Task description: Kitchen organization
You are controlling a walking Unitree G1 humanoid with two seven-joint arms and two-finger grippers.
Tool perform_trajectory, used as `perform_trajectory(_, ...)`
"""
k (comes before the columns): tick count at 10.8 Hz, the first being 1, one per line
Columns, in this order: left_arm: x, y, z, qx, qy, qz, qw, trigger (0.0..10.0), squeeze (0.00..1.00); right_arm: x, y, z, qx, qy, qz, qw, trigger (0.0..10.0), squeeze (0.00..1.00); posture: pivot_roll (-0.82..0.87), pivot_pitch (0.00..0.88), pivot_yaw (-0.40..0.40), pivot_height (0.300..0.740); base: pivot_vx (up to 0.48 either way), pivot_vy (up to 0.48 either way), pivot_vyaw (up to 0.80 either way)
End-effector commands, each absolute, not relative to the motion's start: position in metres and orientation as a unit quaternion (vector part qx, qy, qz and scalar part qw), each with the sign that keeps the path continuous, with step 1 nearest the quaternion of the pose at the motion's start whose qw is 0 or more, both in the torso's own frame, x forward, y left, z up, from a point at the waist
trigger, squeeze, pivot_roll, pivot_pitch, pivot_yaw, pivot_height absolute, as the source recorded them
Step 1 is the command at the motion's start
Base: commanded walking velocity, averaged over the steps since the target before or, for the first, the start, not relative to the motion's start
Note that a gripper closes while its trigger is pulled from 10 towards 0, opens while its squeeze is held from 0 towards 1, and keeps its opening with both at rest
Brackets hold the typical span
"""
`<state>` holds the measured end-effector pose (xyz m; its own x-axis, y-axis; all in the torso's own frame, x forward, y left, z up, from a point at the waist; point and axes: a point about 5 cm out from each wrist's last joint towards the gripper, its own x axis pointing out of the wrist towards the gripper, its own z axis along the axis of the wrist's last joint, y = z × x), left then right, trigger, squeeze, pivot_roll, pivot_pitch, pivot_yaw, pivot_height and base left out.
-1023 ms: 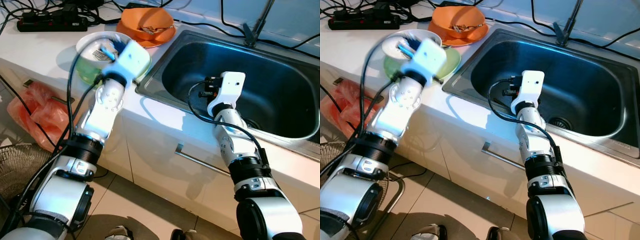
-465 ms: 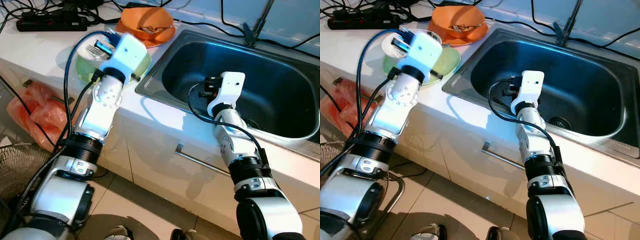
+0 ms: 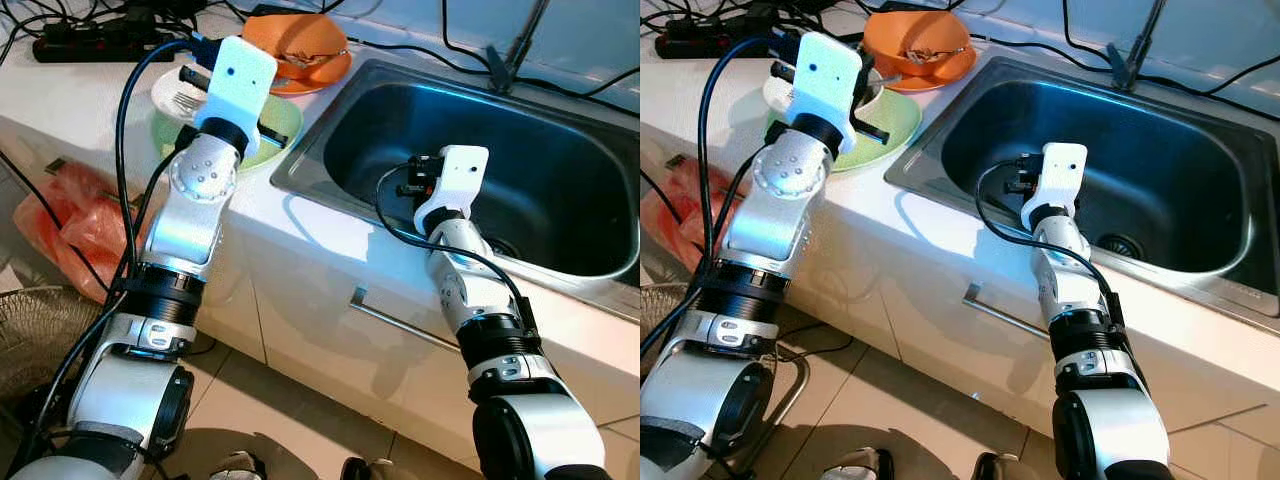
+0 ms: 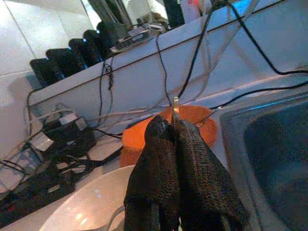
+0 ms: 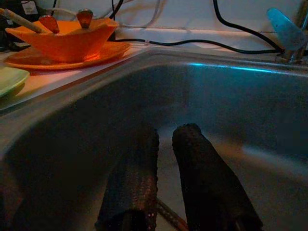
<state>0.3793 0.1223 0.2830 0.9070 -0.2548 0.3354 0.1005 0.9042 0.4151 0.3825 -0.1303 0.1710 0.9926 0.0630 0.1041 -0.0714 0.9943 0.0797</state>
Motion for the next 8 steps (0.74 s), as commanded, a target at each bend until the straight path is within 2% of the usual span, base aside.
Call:
perform_trajectory(1, 0.376, 0.119, 0.287, 0.183, -0.198, -0.110, 0.957, 10.0, 0.00, 0.384, -0.130, 0.170, 0.047, -0.042, 0.033, 0.997, 10.0, 0.00, 0.10, 0.114, -0.050, 0.740, 0.000, 0.000, 0.00)
perform_trajectory(8, 0.369, 0.125, 0.311, 0.158, -0.235, -0.094, 0.954, 10.0, 0.00, 0.385, -0.129, 0.170, 0.046, -0.041, 0.036, 0.997, 10.0, 0.00, 0.11, 0.111, -0.058, 0.740, 0.000, 0.000, 0.00)
